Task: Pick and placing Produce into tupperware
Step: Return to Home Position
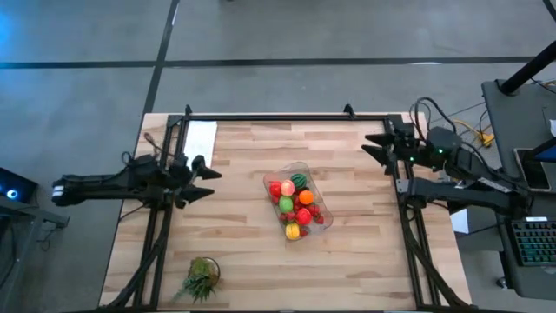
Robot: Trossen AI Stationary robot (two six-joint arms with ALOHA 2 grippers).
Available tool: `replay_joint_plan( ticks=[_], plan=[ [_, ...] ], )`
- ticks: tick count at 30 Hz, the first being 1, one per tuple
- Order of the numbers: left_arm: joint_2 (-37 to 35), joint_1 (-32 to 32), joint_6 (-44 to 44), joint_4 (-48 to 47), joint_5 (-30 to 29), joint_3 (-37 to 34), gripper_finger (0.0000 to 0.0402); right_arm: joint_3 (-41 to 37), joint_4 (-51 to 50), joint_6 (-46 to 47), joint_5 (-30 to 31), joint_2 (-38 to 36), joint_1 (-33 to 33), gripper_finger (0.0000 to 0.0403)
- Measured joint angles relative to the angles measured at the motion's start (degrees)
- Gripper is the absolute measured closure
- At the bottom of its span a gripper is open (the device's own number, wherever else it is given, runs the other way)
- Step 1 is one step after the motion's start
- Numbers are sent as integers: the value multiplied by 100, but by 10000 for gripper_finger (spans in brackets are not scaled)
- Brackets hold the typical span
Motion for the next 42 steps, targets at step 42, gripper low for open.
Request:
replay_joint_plan(
  ticks=[42],
  plan=[
    [-1114, 2, -415, 11, 160, -1027, 91, -3853, 4483, 1211, -1496, -1572, 1730, 165]
  ],
)
